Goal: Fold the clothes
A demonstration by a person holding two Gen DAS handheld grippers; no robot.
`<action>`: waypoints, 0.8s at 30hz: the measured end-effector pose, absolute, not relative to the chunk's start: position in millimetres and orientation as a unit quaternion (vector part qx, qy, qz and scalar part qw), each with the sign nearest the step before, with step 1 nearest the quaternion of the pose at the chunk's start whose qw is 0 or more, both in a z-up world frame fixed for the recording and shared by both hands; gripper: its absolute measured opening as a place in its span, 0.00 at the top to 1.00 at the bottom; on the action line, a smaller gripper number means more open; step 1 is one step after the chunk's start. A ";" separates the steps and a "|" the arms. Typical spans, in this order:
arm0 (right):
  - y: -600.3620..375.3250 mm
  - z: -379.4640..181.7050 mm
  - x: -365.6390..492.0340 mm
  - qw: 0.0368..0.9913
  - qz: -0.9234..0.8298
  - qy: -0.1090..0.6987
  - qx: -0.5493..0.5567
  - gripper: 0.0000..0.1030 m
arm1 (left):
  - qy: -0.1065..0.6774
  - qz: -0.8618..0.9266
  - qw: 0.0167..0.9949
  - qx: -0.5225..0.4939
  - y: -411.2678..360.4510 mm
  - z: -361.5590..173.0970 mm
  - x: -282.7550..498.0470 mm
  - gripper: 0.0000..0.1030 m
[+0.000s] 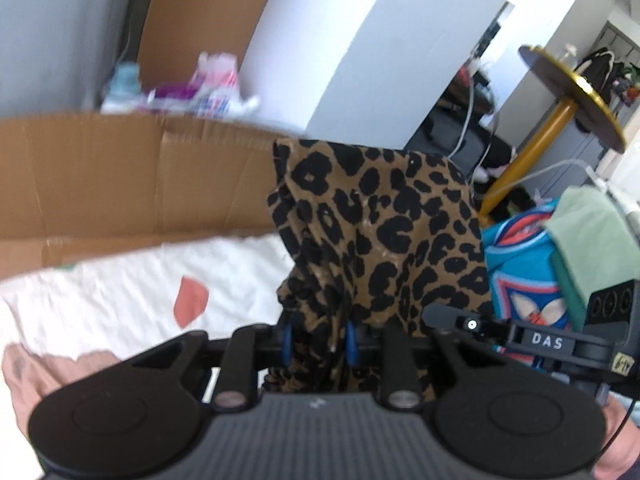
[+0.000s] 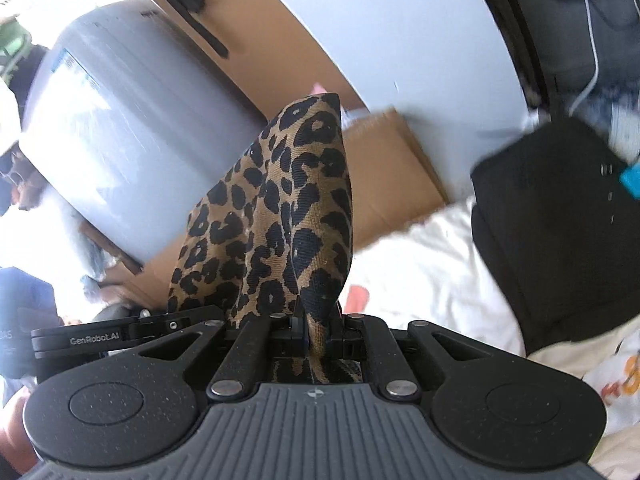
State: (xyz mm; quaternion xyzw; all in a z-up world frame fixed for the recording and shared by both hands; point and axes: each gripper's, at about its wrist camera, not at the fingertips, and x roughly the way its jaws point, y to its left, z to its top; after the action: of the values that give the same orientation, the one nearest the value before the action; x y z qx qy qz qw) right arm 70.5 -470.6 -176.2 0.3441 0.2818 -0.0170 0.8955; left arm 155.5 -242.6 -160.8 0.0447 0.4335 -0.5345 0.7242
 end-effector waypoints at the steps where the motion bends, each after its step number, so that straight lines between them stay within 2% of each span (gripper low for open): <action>1: -471.8 -166.4 70.0 0.898 -0.018 0.277 0.343 0.95 | 0.427 -0.535 0.727 0.044 -243.6 -150.5 153.0 0.75; 15: -469.9 -2.4 41.7 0.934 -0.010 0.207 0.291 0.95 | 0.348 -0.530 0.773 -0.003 -233.3 0.5 113.2 0.75; 24: -452.5 80.2 4.7 0.951 0.002 0.181 0.251 0.95 | 0.318 -0.529 0.787 -0.016 -209.4 68.1 78.3 0.75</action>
State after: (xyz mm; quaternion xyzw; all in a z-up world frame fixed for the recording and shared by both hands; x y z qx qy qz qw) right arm 4.7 -452.5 80.2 0.2510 0.1813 0.0020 0.9509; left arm 78.3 -209.4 68.1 -0.0165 0.3176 -0.5289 0.7868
